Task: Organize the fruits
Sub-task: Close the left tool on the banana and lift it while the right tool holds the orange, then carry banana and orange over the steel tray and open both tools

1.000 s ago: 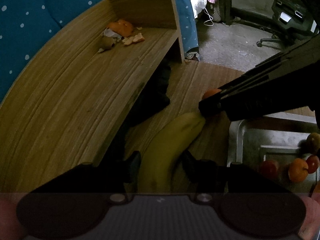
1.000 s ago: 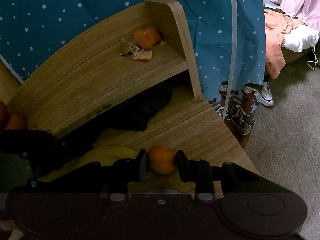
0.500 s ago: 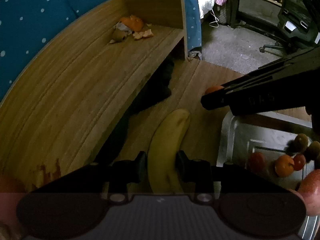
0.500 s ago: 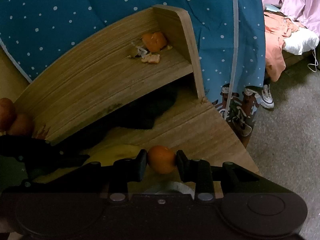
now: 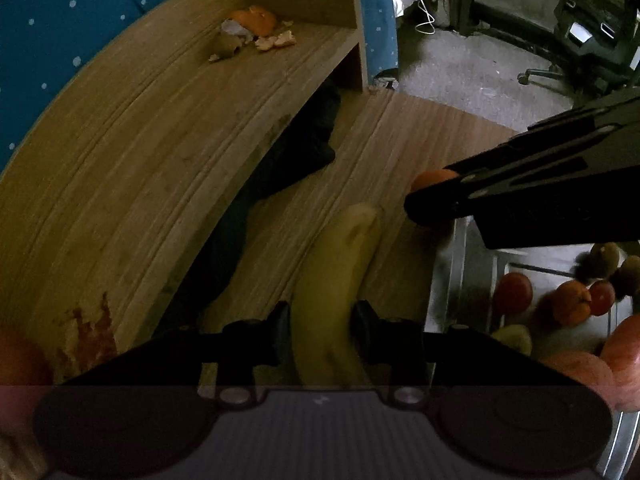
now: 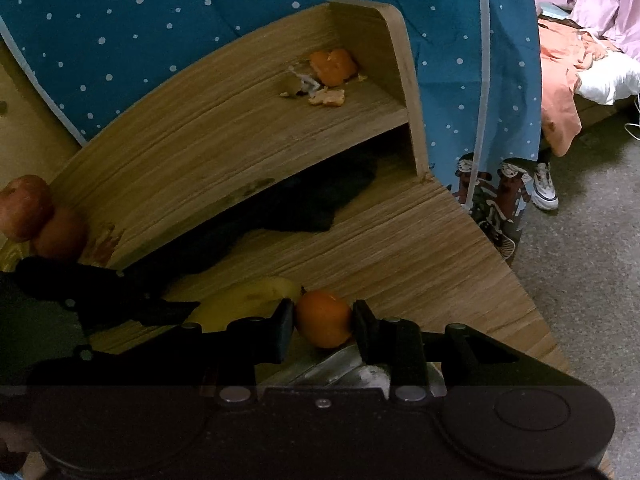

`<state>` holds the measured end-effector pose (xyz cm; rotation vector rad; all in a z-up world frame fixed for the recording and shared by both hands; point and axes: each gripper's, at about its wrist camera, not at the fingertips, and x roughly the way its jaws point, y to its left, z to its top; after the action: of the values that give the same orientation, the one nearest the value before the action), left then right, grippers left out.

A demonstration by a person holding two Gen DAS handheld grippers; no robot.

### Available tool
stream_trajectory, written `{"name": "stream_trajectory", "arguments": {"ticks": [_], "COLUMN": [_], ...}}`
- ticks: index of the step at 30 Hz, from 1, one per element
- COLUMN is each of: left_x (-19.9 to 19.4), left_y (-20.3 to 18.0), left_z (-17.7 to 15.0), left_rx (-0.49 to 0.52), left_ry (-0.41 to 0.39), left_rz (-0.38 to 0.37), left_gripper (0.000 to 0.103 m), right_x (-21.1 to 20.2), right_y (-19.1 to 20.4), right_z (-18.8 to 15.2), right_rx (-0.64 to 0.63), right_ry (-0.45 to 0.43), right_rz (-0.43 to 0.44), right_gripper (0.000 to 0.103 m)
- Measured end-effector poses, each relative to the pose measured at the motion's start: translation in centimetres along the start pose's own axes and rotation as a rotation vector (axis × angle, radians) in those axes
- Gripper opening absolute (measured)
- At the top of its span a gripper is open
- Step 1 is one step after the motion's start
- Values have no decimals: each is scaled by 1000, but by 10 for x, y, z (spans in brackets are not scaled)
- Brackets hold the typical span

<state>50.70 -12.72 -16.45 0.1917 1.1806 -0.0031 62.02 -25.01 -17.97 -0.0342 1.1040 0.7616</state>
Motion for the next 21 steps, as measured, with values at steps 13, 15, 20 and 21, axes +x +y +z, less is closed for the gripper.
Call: {"name": "stream_trajectory", "arguments": {"ticks": [13,15,20,21], "left_x": [-24,-30,-46,-49], "left_y": [1,0,-6,-8], "left_z": [-5,-5,-5,-6], "left_rx": [-60,-58,-51,-50], "left_ry": [-44,-55,-82,-88], "left_rz": [-6,-5,-20,-26], "left_gripper": [38,38,38,38], "right_x": [-18,-23,-40,-44], "right_y": [4,5,5,4], "right_z": [-9,-12,-20,-23], "right_rx": [2,6,20,23], "right_ry": [-17,-24,-46,-51], "right_rz": [-8,-11,-27,-32], "right_gripper": [34,34,34,34]}}
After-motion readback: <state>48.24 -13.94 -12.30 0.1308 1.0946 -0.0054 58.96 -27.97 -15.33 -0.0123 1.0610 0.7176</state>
